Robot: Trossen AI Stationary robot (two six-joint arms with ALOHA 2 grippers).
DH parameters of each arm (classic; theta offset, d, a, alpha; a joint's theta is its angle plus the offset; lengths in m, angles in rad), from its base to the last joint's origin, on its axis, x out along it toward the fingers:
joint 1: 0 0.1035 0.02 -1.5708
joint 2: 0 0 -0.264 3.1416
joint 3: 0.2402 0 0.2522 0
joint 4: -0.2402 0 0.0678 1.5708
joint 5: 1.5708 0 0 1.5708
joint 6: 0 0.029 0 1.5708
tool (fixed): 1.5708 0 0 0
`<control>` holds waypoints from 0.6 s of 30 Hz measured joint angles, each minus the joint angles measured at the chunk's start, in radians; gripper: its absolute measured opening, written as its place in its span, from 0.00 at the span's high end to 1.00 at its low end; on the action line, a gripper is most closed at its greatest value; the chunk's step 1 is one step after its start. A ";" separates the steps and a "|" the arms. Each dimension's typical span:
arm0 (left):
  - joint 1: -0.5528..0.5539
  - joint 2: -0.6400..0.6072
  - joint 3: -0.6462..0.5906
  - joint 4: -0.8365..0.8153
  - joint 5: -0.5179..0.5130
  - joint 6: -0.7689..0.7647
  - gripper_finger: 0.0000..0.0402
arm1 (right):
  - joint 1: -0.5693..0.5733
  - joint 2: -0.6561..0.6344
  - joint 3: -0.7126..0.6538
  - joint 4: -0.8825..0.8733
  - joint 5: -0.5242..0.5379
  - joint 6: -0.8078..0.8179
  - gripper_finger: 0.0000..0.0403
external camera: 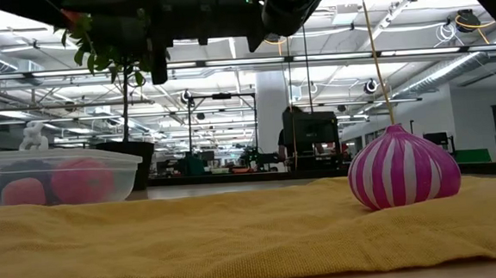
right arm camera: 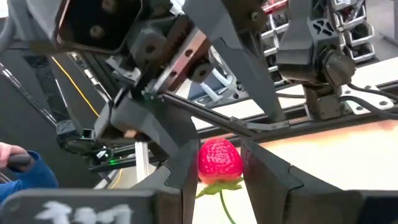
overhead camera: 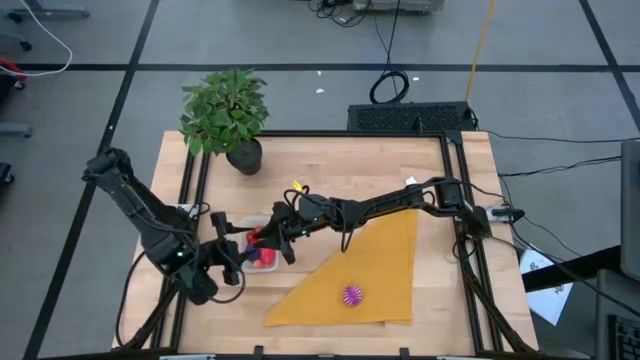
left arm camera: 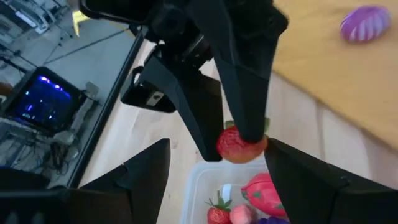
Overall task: Pick and placing Produce into tupperware
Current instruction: Put the red strawberry into the transparent bin
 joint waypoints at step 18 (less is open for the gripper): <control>0.085 0.072 0.000 0.013 0.057 -0.002 0.34 | 0.007 0.002 0.000 0.018 -0.016 -0.003 0.74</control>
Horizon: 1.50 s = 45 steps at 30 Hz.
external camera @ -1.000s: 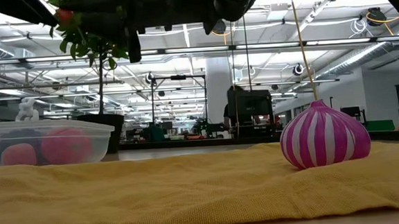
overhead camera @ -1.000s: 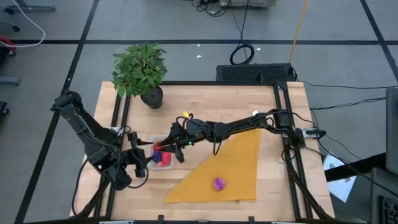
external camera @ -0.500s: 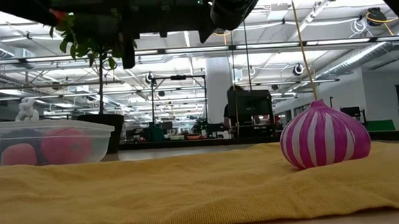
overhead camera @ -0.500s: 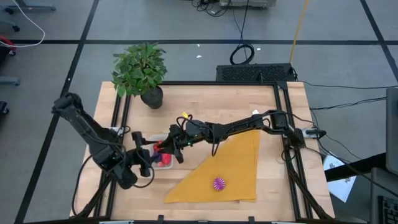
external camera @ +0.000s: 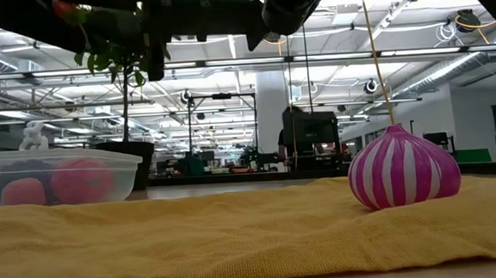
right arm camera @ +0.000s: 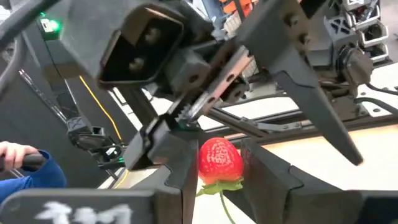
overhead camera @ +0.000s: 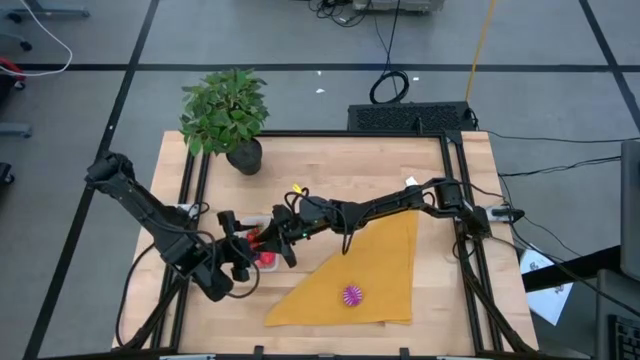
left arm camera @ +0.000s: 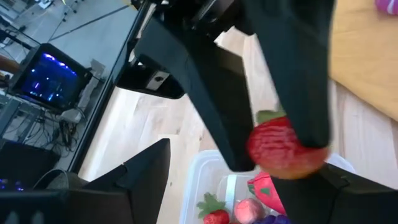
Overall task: Pick and placing Produce into tupperware
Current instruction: Put the red strawberry into the transparent bin
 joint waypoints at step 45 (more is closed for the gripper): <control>-0.087 -0.002 0.000 0.132 -0.016 0.096 0.53 | -0.012 0.000 0.000 -0.050 0.004 0.020 0.74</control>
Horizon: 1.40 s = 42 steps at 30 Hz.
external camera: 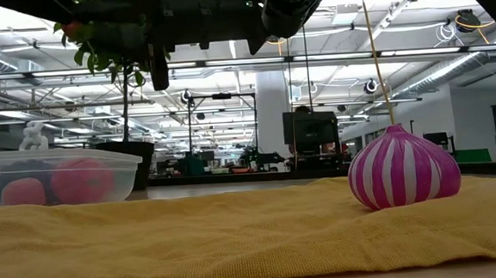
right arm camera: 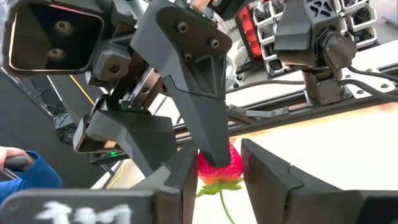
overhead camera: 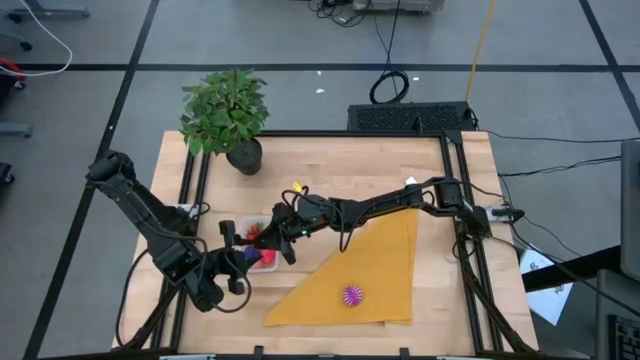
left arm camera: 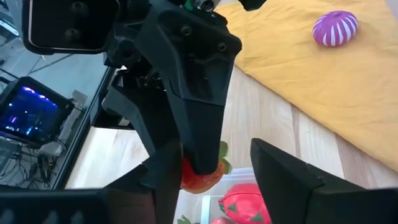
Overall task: Pick and placing Produce into tupperware
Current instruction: Put the red strawberry into the transparent bin
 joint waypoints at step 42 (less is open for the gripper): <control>0.001 0.001 0.000 -0.102 0.044 -0.106 0.71 | 0.004 -0.001 0.001 0.058 -0.026 -0.024 0.68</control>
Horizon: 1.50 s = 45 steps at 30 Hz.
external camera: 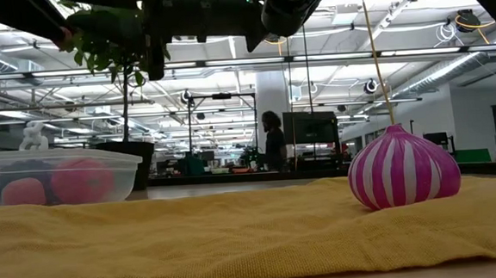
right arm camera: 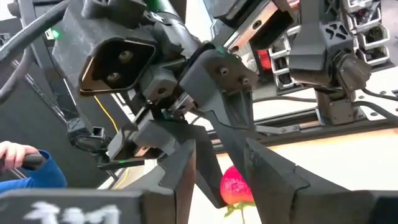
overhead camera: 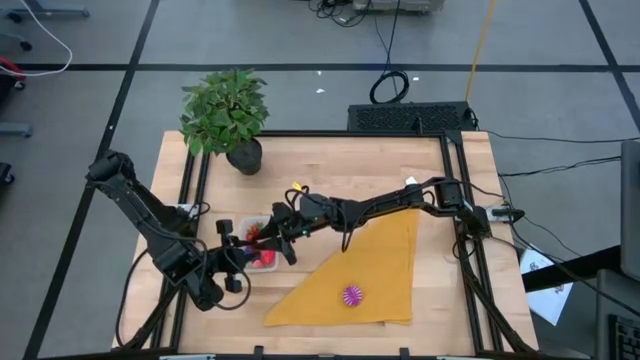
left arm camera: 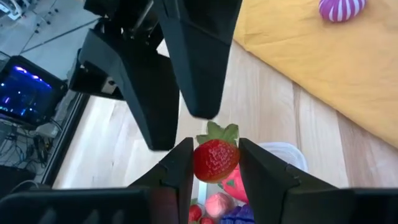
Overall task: Pick and placing Produce into tupperware
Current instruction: Put the red strawberry into the transparent bin
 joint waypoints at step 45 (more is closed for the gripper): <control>0.176 0.000 -0.225 0.096 0.276 -0.386 0.71 | 0.002 0.000 0.000 -0.067 -0.002 -0.112 0.68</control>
